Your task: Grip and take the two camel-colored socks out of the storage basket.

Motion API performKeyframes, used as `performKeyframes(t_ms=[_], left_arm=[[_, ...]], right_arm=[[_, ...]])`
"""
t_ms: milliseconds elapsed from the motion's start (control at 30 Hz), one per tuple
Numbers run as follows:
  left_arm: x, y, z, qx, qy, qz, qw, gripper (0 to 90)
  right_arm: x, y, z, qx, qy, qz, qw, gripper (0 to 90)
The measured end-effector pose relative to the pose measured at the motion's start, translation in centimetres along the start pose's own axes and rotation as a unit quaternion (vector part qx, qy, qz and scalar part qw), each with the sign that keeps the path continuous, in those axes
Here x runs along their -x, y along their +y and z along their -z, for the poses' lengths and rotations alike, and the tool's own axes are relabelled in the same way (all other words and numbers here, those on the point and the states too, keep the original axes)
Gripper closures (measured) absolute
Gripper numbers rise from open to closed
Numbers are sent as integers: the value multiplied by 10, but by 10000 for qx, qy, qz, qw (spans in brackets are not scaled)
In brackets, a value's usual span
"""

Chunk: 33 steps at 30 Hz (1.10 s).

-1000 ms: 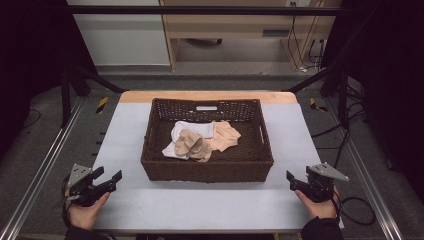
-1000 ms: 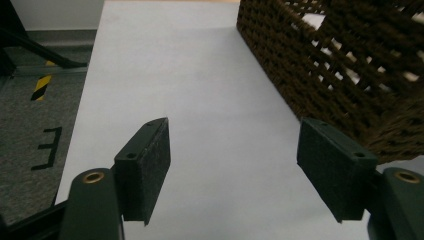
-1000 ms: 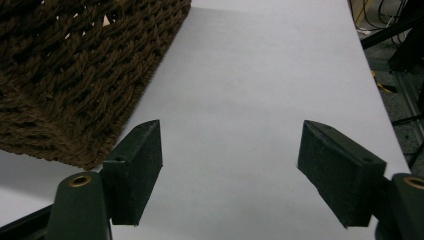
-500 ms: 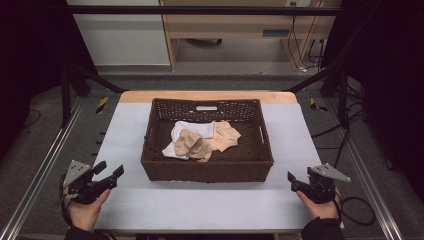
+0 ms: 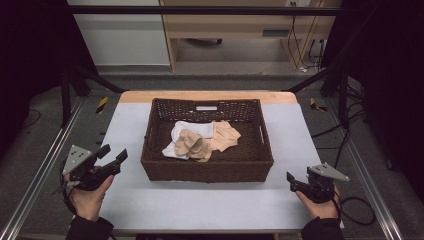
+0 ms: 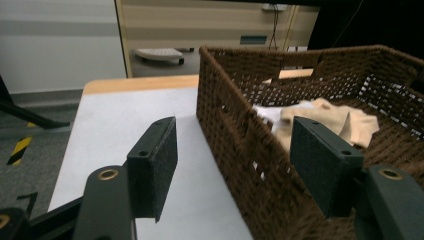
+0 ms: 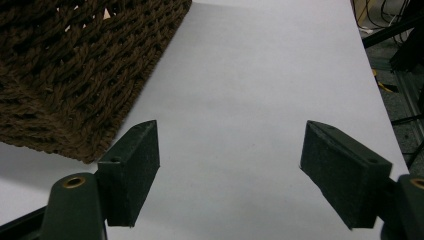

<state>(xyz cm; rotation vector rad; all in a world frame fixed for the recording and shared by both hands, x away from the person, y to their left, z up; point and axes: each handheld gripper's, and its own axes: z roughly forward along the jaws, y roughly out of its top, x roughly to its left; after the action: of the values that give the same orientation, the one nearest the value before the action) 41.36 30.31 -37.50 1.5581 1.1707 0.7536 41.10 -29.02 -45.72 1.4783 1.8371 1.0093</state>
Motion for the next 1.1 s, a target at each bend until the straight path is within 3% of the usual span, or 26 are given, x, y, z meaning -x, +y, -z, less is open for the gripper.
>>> performKeyframes(t_ms=[233,367,533,1100], left_arm=[[8,20,-7,104,-74,55,9999,366],[17,31,-17,90,-106,-15,9999,379],[35,45,-32,68,-110,-186,9997,393],[80,70,-77,114,-142,-290,9994,404]], right_arm=[[1,0,-1,-5,-30,27,10000,234],[1,0,0,42,1,4,10000,231],[0,1,-2,17,26,27,10000,232],[-1,2,-2,66,62,67,9999,234]])
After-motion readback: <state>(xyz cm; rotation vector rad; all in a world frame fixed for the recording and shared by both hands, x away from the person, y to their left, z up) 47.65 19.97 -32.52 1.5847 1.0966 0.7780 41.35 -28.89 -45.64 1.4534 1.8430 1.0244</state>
